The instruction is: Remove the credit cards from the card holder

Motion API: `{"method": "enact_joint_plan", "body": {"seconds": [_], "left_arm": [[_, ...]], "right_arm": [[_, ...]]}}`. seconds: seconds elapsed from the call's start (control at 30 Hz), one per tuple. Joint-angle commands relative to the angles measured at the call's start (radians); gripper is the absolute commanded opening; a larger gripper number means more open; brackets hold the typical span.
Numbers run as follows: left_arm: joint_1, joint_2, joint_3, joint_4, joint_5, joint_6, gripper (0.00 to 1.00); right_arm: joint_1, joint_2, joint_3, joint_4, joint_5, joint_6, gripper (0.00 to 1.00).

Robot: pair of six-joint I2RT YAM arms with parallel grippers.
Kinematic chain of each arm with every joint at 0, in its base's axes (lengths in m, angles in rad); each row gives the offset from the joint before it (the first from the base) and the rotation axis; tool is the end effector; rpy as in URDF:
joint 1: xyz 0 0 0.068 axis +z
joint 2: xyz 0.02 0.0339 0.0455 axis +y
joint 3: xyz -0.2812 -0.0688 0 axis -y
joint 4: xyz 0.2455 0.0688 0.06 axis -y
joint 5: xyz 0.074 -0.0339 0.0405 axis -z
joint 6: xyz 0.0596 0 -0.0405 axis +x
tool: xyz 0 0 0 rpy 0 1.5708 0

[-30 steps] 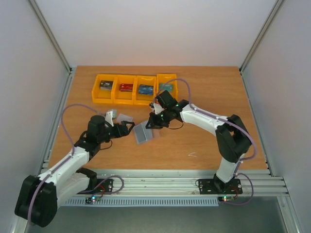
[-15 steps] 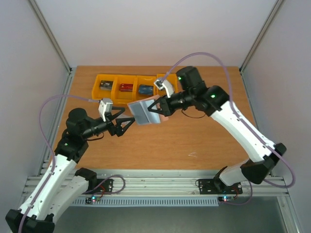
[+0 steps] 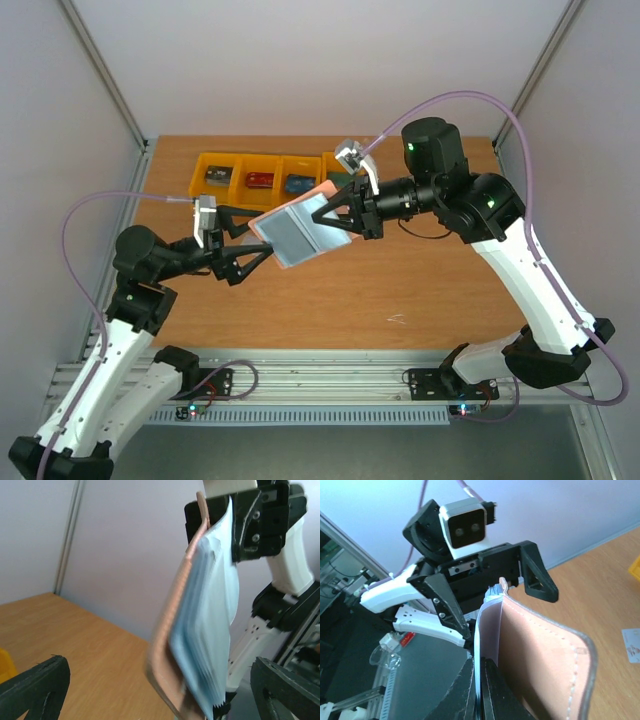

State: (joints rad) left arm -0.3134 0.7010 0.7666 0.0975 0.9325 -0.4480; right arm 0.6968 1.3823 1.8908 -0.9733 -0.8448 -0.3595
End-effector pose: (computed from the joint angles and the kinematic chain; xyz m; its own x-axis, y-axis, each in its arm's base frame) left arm 0.1319 -0.0931 0.3886 -0.2669 -0.1848 -0.9458 0.9119 0.2690 -0.3099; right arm 0.1662 0.1972 0.5107 0.0085 -0.2975 -0.9547 -0.9997 -0.0262 -0.0007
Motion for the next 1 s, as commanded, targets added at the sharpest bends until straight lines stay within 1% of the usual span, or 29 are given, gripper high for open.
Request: {"method": "enact_joint_plan", "body": {"seconds": [0.0,0.13,0.17,0.23,0.3,0.33,0.47,0.5,0.57,0.63,0.67,0.73,0.77,0.8,0.83,0.9,0.97], "left_arm": [[0.004,0.037,-0.044,0.302,0.028,-0.217,0.99],[-0.007,0.056,-0.027,0.336,0.072,-0.178,0.96],[-0.016,0.062,-0.027,0.336,0.063,-0.171,0.93],[-0.027,0.074,-0.026,0.347,0.062,-0.164,0.82],[-0.036,0.082,-0.019,0.357,0.075,-0.15,0.67],[-0.04,0.086,-0.013,0.363,0.088,-0.148,0.58],[-0.049,0.097,0.001,0.366,0.133,-0.125,0.14],[-0.047,0.095,-0.001,0.359,0.133,-0.113,0.02],[-0.043,0.088,-0.015,0.346,0.112,-0.094,0.0],[-0.043,0.081,-0.042,0.338,0.057,-0.108,0.0],[-0.043,0.081,-0.055,0.335,0.026,-0.114,0.0],[-0.04,0.09,-0.062,0.297,-0.041,-0.122,0.0],[-0.036,0.104,-0.042,0.228,-0.082,-0.11,0.0],[-0.034,0.123,-0.015,0.152,-0.109,-0.09,0.0],[-0.033,0.147,0.013,0.074,-0.144,-0.066,0.0],[-0.032,0.198,0.065,-0.074,-0.241,0.033,0.0],[-0.029,0.234,0.094,-0.198,-0.359,0.117,0.0]], "right_arm": [[0.002,-0.011,0.028,0.063,-0.074,0.011,0.01],[0.003,-0.005,0.031,0.102,-0.087,0.016,0.01],[0.003,0.0,0.031,0.112,-0.095,0.017,0.01],[0.002,0.011,0.031,0.127,-0.105,0.02,0.01],[0.002,0.019,0.03,0.137,-0.107,0.012,0.01],[0.001,0.023,0.028,0.138,-0.101,0.006,0.01],[-0.003,0.042,0.026,0.133,-0.035,-0.015,0.01],[-0.007,0.05,0.031,0.125,-0.013,-0.015,0.01],[-0.018,0.07,0.044,0.104,0.047,-0.006,0.01],[-0.024,0.095,0.073,0.067,0.149,0.012,0.03],[-0.027,0.109,0.098,0.037,0.209,0.019,0.13],[-0.034,0.143,0.168,-0.043,0.398,0.031,0.47],[-0.036,0.165,0.215,-0.094,0.48,0.021,0.58],[-0.037,0.187,0.267,-0.15,0.576,0.002,0.62],[-0.036,0.209,0.32,-0.208,0.658,-0.018,0.64],[-0.037,0.24,0.386,-0.293,0.804,-0.053,0.66],[-0.035,0.233,0.357,-0.305,0.841,-0.088,0.66]]}}
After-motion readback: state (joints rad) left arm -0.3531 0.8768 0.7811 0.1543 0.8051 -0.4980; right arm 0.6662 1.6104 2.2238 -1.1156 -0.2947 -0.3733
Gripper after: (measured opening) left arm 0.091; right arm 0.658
